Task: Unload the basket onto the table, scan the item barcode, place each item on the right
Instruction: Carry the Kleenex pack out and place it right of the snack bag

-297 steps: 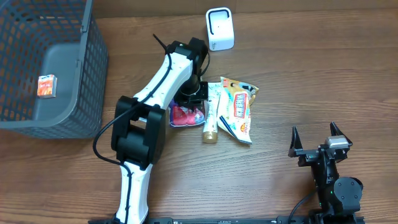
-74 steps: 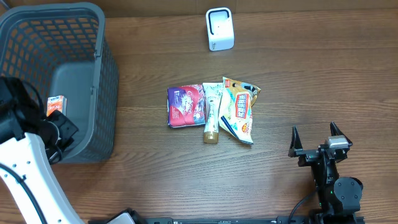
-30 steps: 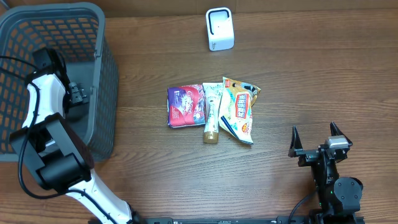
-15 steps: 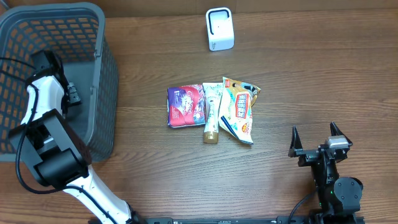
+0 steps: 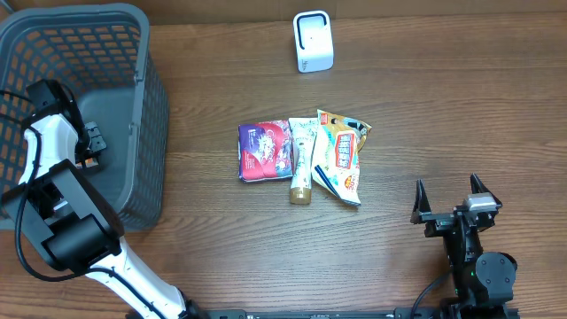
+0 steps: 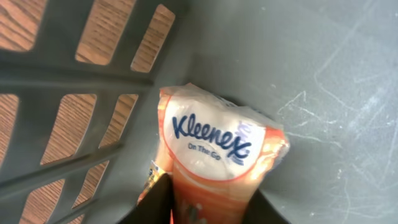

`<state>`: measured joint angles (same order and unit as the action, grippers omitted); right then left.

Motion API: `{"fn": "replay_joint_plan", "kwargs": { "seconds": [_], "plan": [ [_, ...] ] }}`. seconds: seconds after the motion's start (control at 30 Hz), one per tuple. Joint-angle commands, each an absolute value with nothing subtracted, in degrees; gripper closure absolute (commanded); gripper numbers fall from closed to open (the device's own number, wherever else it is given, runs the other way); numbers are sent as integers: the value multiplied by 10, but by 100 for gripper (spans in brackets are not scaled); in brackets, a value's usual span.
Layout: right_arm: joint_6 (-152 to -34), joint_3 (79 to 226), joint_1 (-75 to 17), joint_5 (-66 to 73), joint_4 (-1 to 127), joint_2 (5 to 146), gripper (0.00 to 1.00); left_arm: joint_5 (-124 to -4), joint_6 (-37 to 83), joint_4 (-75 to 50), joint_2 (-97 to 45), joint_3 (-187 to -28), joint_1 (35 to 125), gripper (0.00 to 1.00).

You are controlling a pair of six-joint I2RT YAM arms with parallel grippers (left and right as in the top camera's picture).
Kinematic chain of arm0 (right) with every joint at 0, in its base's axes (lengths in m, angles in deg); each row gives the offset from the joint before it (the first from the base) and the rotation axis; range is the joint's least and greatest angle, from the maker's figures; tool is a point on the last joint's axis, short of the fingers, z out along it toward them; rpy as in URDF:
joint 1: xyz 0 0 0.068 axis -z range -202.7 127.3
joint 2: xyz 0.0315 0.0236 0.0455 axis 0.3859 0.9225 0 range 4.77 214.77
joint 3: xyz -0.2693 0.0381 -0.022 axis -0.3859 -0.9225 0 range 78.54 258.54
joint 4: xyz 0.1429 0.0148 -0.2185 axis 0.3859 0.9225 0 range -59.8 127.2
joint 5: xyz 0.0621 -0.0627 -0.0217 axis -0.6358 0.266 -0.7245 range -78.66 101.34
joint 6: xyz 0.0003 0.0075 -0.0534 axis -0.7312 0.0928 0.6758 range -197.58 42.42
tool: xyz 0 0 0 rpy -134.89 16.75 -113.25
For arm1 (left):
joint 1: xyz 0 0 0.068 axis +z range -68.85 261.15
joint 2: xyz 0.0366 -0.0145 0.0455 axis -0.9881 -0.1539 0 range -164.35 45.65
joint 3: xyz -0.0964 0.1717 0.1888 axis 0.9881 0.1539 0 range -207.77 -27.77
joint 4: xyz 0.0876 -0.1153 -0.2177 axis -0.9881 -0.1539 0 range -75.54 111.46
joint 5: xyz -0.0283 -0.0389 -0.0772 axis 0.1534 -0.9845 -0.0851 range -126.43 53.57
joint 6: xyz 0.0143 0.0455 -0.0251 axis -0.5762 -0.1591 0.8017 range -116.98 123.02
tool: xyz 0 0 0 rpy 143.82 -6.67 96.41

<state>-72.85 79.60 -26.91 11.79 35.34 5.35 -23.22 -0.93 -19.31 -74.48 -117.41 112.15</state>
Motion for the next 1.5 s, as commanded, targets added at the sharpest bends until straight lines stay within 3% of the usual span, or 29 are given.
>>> {"fn": "replay_joint_plan", "kwargs": {
  "seconds": [0.0,0.03,0.37,0.73,0.83,1.07,1.33,1.47],
  "plan": [
    [-726,790,-268,121,349,49,0,-264,-10,-211,-758,-1171,1123,92],
    [-726,790,-268,121,349,49,0,-264,-10,-217,-758,-1171,1123,96],
    [-726,790,-268,121,349,49,0,-290,71,-324,-693,-1313,1117,96],
    [-726,790,-268,121,349,49,0,-612,80,-387,-499,-1430,1080,96],
    [-726,790,-268,121,349,49,0,-702,80,-408,-443,-1430,996,96],
    [-726,790,-268,121,349,49,0,-665,128,-458,-464,-1416,755,96],
    [-726,790,-268,121,349,49,0,-647,214,-410,-618,-1400,509,96],
    [-726,790,-268,121,349,49,0,-616,252,-369,-717,-1400,431,96]
  ]
}}
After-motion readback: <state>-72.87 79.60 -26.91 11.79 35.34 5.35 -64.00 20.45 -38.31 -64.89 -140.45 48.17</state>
